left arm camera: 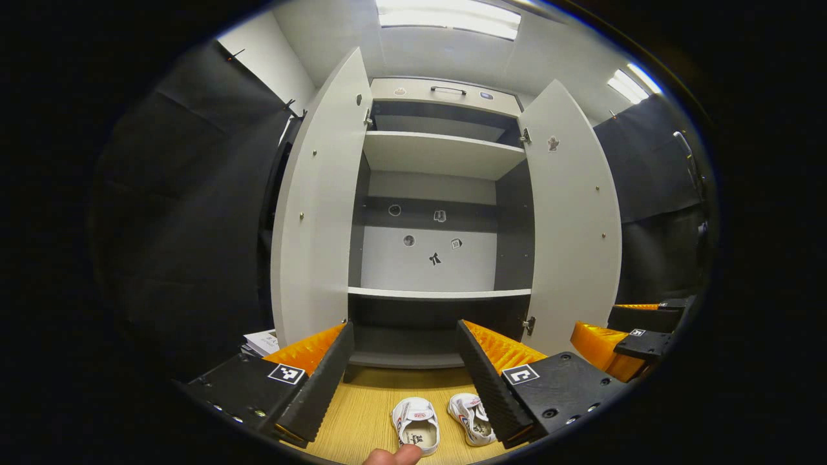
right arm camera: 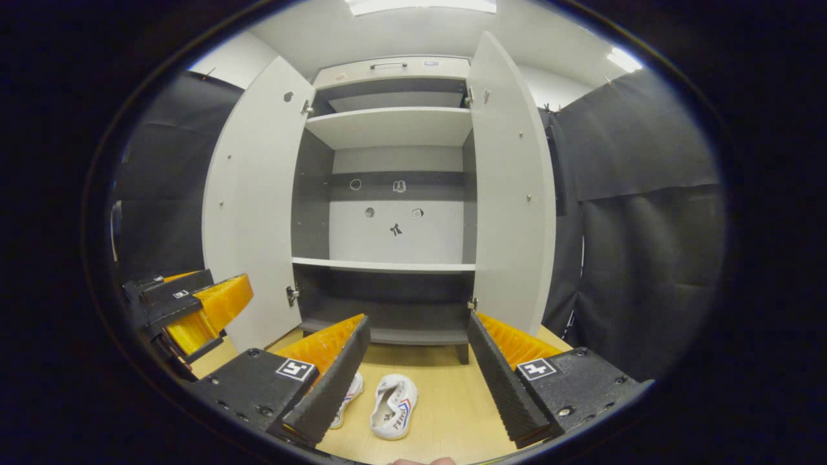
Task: Grab one shoe with the right hand and put it into the shoe cabinet, grab the other shoe with the left hand and put it into the shoe cabinet; then close the right door with the right hand and the left door with the left hand.
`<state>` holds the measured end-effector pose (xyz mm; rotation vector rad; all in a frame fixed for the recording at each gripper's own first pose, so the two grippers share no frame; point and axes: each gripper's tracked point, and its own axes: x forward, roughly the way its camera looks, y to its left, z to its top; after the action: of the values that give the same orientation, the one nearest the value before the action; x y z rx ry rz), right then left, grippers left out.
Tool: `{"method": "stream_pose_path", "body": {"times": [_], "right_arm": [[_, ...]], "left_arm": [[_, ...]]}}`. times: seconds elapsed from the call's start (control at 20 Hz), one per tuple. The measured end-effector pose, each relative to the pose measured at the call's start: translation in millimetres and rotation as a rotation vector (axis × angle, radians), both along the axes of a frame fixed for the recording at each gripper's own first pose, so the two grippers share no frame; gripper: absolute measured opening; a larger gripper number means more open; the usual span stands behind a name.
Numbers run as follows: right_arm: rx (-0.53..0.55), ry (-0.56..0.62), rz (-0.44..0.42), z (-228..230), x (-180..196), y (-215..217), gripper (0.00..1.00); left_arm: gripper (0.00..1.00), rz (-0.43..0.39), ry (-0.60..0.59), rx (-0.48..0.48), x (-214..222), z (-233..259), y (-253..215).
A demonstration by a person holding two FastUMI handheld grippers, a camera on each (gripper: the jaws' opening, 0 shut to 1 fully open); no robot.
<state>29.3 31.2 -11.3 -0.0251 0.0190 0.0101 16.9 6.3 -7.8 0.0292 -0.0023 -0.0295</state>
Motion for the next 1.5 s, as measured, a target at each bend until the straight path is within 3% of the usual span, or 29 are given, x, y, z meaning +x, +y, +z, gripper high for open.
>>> {"method": "stream_pose_path", "body": {"times": [0.35, 0.7, 1.1, 1.5], "right_arm": [[-0.044, 0.100, 0.056, -56.9, 28.5, 25.0, 0.99], [0.011, 0.326, 0.114, -154.9, 61.7, 52.6, 0.98], [-0.014, 0.525, 0.146, -249.7, 85.9, 73.4, 0.99], [0.048, 0.633, 0.133, -290.7, 104.8, 76.5, 0.94]], "left_arm": [[0.95, -0.006, -0.005, 0.003, -3.3, 2.1, 1.4], [0.95, 0.027, 0.002, 0.018, -3.6, -0.8, 21.3], [0.95, 0.057, 0.037, 0.026, 1.5, -14.0, 43.0], [0.95, 0.087, 0.068, 0.028, 9.1, -26.5, 62.8]]}}
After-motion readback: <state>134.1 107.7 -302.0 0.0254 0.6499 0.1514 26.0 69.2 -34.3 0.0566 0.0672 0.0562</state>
